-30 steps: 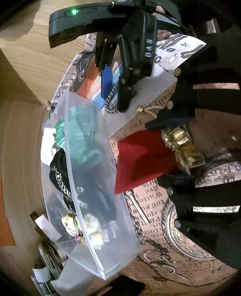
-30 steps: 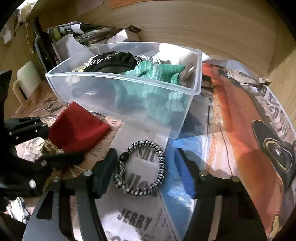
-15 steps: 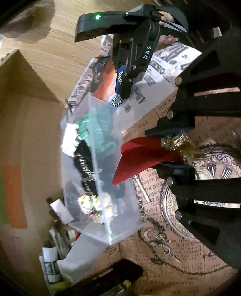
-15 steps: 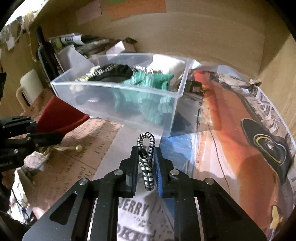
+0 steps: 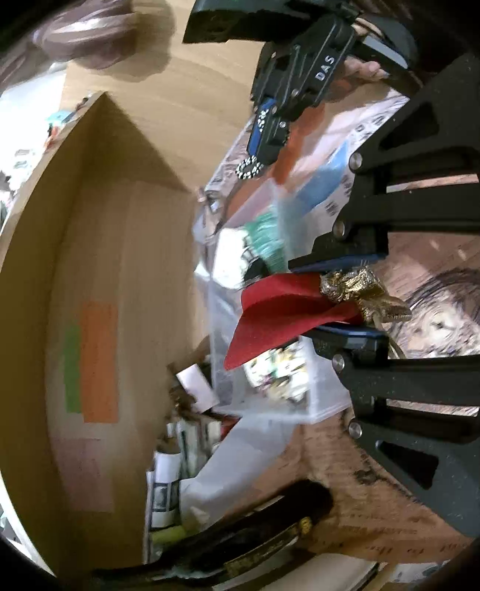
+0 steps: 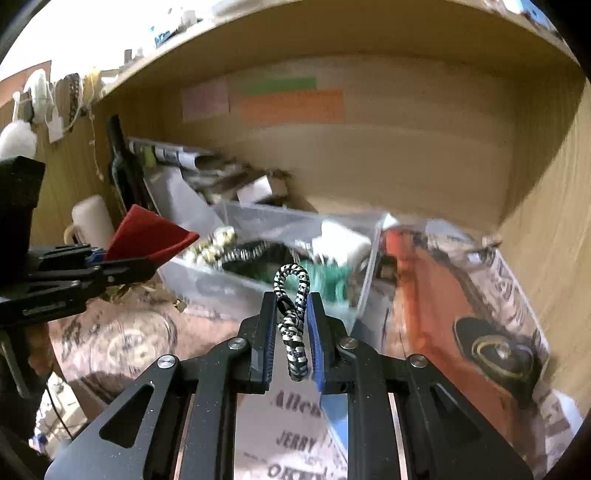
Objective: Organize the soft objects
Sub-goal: 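Lower the red pouch and hair tie into the clear box and open both tools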
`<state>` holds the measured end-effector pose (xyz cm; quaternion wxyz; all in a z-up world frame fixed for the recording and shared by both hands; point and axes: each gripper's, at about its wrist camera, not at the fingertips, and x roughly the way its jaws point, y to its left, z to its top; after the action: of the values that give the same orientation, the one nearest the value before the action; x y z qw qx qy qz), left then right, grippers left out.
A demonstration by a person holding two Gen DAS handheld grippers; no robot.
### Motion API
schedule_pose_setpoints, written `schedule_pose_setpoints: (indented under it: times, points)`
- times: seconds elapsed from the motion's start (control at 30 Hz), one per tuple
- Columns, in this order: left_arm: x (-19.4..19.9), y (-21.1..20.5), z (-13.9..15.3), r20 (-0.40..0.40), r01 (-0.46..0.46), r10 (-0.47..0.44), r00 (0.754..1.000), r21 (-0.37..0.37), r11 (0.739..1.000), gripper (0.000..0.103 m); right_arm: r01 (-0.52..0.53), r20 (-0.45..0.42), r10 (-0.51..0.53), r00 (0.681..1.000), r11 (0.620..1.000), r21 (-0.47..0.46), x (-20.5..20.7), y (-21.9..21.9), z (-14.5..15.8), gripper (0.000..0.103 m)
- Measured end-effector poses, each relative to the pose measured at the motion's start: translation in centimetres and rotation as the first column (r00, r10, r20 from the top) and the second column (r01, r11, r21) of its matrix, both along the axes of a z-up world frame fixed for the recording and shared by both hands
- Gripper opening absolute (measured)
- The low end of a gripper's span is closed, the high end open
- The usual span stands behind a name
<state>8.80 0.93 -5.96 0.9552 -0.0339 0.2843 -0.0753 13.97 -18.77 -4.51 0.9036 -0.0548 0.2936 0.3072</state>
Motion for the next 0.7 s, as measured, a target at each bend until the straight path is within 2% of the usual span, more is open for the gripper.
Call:
schedule_pose_setpoints:
  times: [0.27,0.43,0.7]
  points:
    - [4.1,1.1,1.2,0.014,-0.021,0.021,1.000,-0.006,1.000,0.025,-0.007,0.033,0.006,0.999,1.000,0.020,2.4,2.1,0.7,0.015]
    - [7.4,1.0,0.1,-0.054,0.025,-0.027,0.998,-0.041,0.999,0.025,-0.011,0.018,0.011,1.000,1.000,0.012,4.9,3.7,0.0,0.015]
    - [11.3,-0.1,-3.1,-0.150,0.049,-0.054,0.987,-0.037,0.998,0.026,-0.003,-0.059,0.001,0.998,1.000,-0.026,8.1,5.1,-3.2,0.017]
